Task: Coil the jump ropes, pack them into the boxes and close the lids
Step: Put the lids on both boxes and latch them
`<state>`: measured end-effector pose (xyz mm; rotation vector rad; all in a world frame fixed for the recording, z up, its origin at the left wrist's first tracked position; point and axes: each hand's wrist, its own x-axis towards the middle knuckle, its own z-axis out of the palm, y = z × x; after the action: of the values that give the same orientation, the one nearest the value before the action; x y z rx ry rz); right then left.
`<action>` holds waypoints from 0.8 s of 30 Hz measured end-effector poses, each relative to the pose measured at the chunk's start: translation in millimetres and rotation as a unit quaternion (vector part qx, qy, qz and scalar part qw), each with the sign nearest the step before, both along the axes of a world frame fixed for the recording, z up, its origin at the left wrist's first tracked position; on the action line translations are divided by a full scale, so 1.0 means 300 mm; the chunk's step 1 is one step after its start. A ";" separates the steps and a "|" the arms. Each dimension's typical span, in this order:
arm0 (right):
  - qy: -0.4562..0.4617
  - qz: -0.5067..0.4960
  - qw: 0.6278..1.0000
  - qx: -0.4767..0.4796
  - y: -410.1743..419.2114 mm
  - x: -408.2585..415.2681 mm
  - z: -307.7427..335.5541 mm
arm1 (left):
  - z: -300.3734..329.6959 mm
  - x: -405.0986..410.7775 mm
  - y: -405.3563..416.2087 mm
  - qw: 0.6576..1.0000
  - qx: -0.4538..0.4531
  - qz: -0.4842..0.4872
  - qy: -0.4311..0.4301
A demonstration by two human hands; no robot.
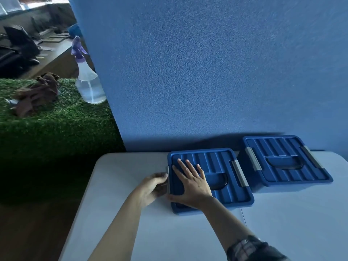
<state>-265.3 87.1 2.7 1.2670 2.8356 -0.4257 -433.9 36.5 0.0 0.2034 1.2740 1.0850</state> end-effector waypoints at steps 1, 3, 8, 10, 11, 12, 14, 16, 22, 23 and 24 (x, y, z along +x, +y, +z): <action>0.000 0.000 1.000 -0.001 0.000 -0.001 0.000 | 0.000 -0.002 0.004 1.000 -0.001 0.000 0.006; 0.002 0.000 1.000 0.001 0.001 -0.001 -0.001 | 0.005 0.001 0.012 1.000 -0.007 0.004 0.011; 0.019 -0.006 1.000 -0.003 0.004 -0.005 -0.007 | 0.009 0.017 0.027 1.000 -0.002 -0.013 -0.018; 0.019 -0.010 0.999 -0.030 0.016 -0.006 -0.003 | 0.012 0.020 0.032 1.000 0.000 -0.018 -0.018; 0.014 -0.007 0.999 -0.047 0.023 -0.006 -0.002 | 0.014 0.021 0.031 1.000 0.002 -0.020 -0.022; 0.008 -0.004 0.998 -0.064 0.034 -0.006 0.000 | 0.018 0.022 0.029 0.999 0.007 -0.023 -0.030; -0.003 0.001 0.995 -0.096 0.054 -0.006 0.003 | 0.025 0.021 0.021 0.999 0.011 -0.024 -0.048; -0.006 0.001 0.994 -0.111 0.069 -0.007 0.000 | 0.024 0.011 0.022 0.998 0.009 -0.040 -0.050; -0.008 0.010 0.994 -0.104 0.073 -0.004 -0.006 | 0.035 0.017 0.030 0.999 -0.028 -0.036 0.000; -0.002 0.002 0.994 -0.108 0.068 -0.006 -0.003 | 0.036 0.020 0.031 0.999 -0.034 -0.029 -0.001; 0.010 -0.010 0.993 -0.113 0.060 -0.009 0.000 | 0.038 0.022 0.032 0.999 -0.041 -0.026 0.000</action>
<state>-267.9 105.0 2.8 1.2524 2.6973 -0.7409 -427.3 46.3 11.4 0.1740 1.3029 0.9866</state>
